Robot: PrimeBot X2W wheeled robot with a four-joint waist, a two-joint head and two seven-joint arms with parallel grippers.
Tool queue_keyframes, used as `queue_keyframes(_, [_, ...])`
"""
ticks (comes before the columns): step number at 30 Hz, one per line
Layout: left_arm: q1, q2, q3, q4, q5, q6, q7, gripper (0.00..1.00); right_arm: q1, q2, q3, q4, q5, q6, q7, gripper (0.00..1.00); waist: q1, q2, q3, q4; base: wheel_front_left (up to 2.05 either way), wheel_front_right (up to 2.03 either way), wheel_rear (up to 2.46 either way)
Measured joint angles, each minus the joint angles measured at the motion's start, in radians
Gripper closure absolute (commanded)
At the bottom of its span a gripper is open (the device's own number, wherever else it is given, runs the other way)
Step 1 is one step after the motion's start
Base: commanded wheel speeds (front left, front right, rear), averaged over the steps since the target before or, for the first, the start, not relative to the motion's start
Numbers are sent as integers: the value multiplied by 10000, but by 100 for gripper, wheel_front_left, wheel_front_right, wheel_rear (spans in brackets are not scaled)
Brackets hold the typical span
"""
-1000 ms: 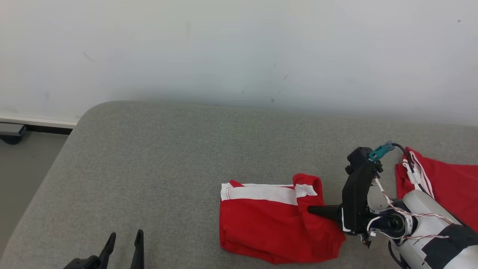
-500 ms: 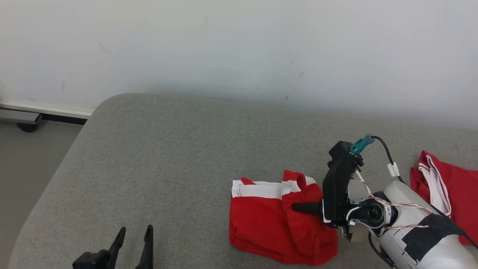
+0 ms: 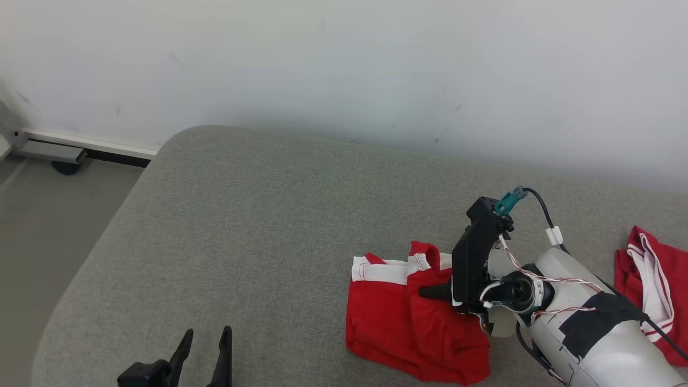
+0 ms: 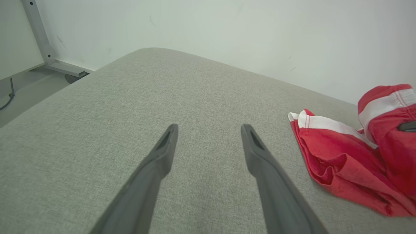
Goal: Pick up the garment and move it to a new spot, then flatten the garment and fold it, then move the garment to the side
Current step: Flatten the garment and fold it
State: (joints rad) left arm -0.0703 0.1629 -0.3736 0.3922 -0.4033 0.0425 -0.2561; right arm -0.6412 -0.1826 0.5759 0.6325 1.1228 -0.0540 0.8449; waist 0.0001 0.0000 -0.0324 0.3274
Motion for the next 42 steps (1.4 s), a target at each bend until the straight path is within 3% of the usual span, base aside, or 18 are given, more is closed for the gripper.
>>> queue_keyframes(5, [-31,-75,-19,102,50,-81,0,0,-182,196,12,518,-105,-165,-46,100,0,0,21,199,0,0,0])
queue_keyframes(33, [-343,-378,-4,422,221,-263,0,0,-660,523,58,2295,-360,-150,-897,100,-2,0,191,831,0,0,0])
queue_keyframes(34, [-361,-378,13,426,222,-263,0,0,-674,533,58,2364,-385,-144,-941,78,-2,0,196,853,0,0,0])
queue_keyframes(35, [-362,-376,29,433,226,-263,0,0,-679,548,54,2397,-393,-102,-978,50,-1,0,196,866,0,0,0])
queue_keyframes(36, [-361,-378,42,451,232,-263,0,0,-691,573,50,2437,-393,-71,-1016,0,-1,0,192,873,0,0,0])
queue_keyframes(42, [-356,-366,128,527,238,-261,0,0,-879,675,15,2629,-395,263,-1267,0,-2,0,52,802,0,0,0])
